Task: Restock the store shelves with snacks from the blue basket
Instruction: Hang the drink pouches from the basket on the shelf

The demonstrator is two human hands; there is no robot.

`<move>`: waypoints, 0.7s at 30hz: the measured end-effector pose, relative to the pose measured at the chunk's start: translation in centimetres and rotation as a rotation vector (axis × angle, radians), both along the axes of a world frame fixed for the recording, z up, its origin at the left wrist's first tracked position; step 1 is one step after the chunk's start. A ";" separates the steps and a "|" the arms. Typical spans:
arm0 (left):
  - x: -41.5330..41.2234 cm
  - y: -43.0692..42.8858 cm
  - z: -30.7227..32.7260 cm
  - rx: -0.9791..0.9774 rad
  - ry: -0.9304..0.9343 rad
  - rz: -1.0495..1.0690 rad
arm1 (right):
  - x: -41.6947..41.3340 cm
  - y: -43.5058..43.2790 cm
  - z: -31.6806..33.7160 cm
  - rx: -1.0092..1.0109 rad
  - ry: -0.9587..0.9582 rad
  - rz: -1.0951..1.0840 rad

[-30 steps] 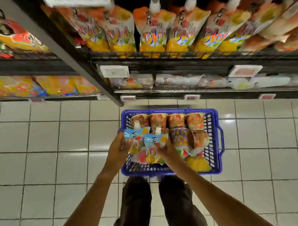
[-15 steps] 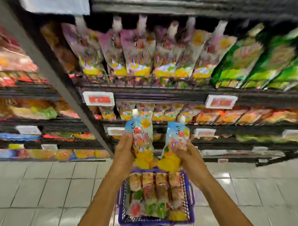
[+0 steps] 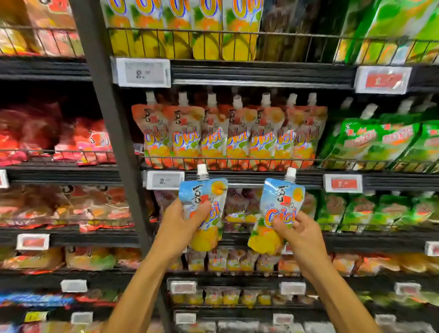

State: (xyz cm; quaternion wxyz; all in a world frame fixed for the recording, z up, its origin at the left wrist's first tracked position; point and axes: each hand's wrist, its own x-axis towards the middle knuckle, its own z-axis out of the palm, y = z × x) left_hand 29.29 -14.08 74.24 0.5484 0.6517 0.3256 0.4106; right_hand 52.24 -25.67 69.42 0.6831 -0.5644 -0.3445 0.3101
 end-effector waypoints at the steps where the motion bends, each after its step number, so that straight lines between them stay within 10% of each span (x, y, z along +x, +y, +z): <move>1: -0.3 0.0 1.4 0.019 -0.016 -0.016 | -0.2 -0.1 1.7 0.051 0.000 0.010; 21: 10.3 1.0 32.5 0.617 -0.276 0.060 | 0.8 -0.4 22.1 0.512 -0.117 0.020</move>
